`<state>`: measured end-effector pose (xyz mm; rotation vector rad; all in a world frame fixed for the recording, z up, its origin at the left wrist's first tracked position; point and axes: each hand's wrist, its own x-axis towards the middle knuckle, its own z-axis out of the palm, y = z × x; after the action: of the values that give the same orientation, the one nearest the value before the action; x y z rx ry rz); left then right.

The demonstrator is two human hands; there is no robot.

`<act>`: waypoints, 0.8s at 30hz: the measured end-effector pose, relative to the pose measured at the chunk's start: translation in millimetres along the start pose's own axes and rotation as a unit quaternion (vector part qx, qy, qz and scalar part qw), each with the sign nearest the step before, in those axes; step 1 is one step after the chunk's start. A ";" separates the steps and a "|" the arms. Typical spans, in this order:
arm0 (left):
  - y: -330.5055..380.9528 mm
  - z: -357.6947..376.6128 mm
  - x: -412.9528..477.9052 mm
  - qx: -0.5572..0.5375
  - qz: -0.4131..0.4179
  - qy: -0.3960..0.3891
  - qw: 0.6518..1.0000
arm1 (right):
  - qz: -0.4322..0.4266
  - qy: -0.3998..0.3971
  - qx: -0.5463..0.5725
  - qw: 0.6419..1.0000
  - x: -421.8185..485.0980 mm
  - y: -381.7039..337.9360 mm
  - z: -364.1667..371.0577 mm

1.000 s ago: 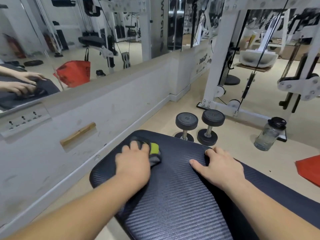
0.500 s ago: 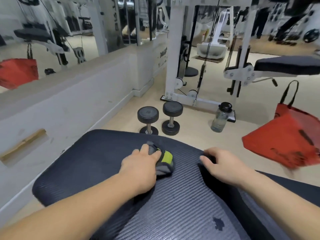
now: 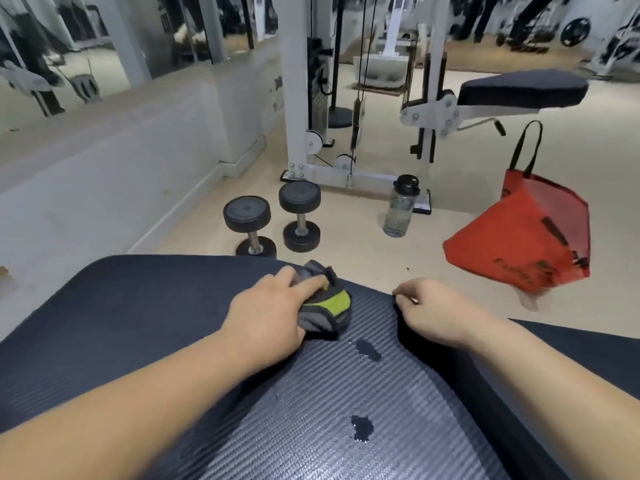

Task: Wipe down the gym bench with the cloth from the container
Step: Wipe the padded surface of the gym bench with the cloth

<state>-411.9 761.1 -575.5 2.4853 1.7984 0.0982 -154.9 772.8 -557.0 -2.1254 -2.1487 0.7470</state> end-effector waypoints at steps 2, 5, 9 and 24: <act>-8.5 -0.4 18.5 -0.052 -0.114 0.034 0.992 | -0.008 -0.013 -0.020 1.000 -5.3 5.4 3.6; 25.4 -2.9 17.8 -0.056 -0.158 0.045 0.985 | -0.023 -0.037 -0.006 0.999 -5.7 10.7 3.9; 63.2 5.8 -14.9 -0.072 0.076 0.023 0.994 | -0.012 -0.056 0.064 0.996 0.3 17.7 -4.6; 33.7 4.4 -22.1 -0.053 0.062 0.032 0.996 | -0.044 -0.060 0.056 0.996 2.4 26.2 3.3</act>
<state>-386.5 729.6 -576.8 2.5442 1.6124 0.2751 -131.8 772.8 -569.9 -1.9647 -2.1854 0.9853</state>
